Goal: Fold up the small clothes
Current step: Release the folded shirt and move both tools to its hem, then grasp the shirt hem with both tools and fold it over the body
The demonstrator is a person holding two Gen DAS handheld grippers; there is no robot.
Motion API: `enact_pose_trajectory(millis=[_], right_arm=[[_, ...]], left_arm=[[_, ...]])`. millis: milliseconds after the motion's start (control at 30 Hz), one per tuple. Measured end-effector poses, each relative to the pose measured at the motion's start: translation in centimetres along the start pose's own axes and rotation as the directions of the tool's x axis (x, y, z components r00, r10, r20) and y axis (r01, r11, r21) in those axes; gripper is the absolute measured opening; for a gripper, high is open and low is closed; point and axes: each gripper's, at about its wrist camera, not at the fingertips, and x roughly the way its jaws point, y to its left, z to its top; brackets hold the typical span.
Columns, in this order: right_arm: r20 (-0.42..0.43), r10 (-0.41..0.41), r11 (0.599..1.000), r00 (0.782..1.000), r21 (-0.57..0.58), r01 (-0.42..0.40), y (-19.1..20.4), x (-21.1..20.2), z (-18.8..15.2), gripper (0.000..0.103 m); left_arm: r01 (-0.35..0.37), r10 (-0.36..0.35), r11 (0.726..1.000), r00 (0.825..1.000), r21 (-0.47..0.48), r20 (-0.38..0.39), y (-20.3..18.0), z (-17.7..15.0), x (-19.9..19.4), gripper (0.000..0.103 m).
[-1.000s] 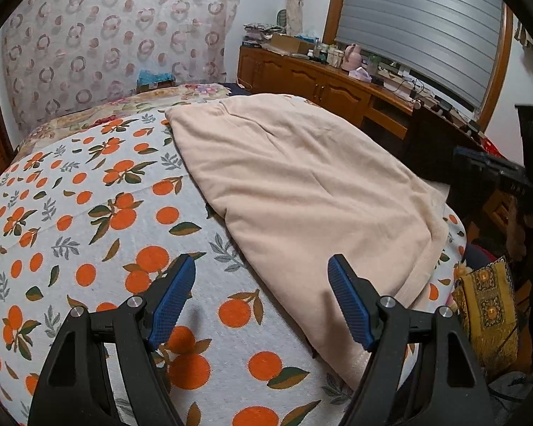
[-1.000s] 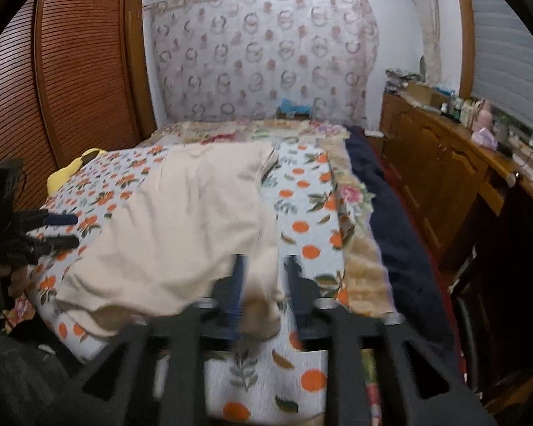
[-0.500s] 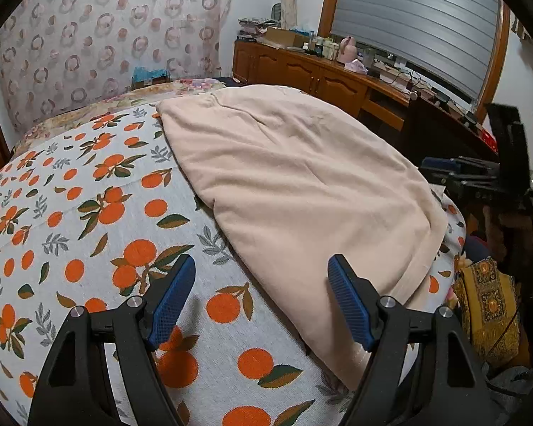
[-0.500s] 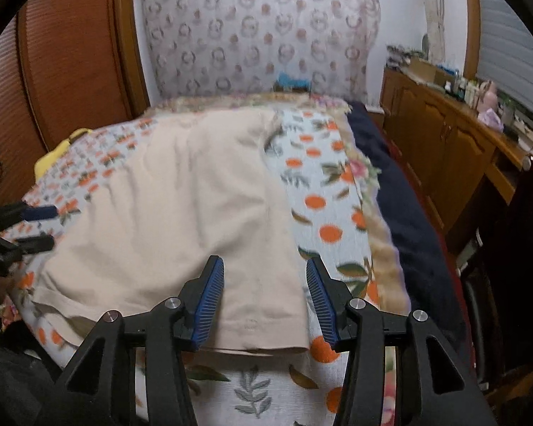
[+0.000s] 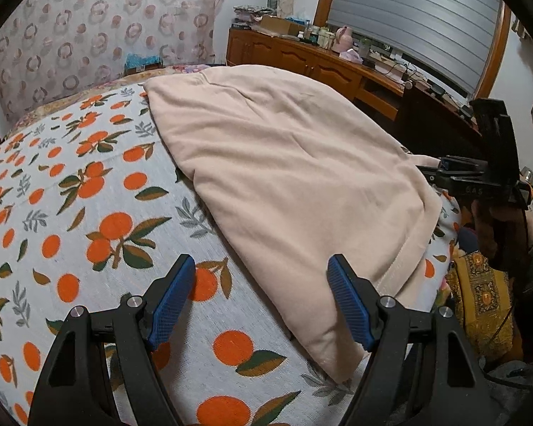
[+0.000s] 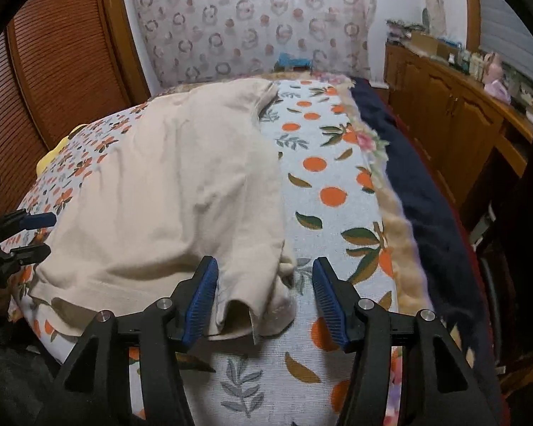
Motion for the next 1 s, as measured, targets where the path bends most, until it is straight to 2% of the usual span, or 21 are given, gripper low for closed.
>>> enact_pose_trajectory(millis=[200, 233, 433, 533, 600, 633, 667, 733, 1000], right_arm=[[-0.021, 0.038, 0.998, 0.999, -0.047, -0.039, 1.1, -0.2, -0.1, 0.057], [-0.024, 0.045, 0.998, 0.999, -0.051, -0.046, 1.2, -0.2, -0.1, 0.051], [-0.034, 0.111, 0.993, 0.993, -0.040, -0.112, 1.1, -0.3, -0.2, 0.028], [-0.037, 0.132, 0.990, 0.991, -0.047, -0.134, 1.1, -0.3, -0.4, 0.016], [-0.031, 0.135, 0.989, 0.990, -0.055, -0.136, 1.4, -0.4, -0.6, 0.012], [-0.025, 0.135, 0.989, 0.990, -0.057, -0.137, 1.5, -0.5, -0.6, 0.010], [-0.016, 0.137, 0.989, 0.990, -0.054, -0.137, 1.6, -0.5, -0.6, 0.010], [0.009, 0.142, 0.989, 0.990, -0.052, -0.142, 1.6, -1.0, -0.8, 0.009], [0.180, 0.144, 0.990, 0.973, -0.035, -0.140, 1.5, -4.9, 0.2, 0.007]], left_arm=[[0.014, -0.014, 1.000, 1.000, -0.009, -0.001, 0.0, -0.1, -0.1, 0.078], [0.019, -0.019, 1.000, 1.000, -0.009, 0.000, -0.1, -0.2, -0.1, 0.077], [0.104, -0.104, 0.995, 0.994, 0.005, -0.016, -0.7, -0.6, -0.5, 0.052], [0.126, -0.126, 0.992, 0.992, 0.012, -0.024, -1.1, -0.9, -0.6, 0.045], [0.135, -0.135, 0.991, 0.991, 0.011, -0.027, -1.1, -0.9, -0.5, 0.030], [0.142, -0.142, 0.990, 0.989, 0.007, -0.032, -1.1, -0.9, -0.5, 0.018], [0.150, -0.150, 0.989, 0.988, 0.002, -0.033, -1.0, -0.9, -0.4, 0.013], [0.164, -0.164, 0.986, 0.986, -0.003, -0.024, -0.9, -0.8, -0.7, 0.011], [0.164, -0.161, 0.986, 0.975, -0.006, 0.154, -0.7, 2.0, -4.9, 0.009]])
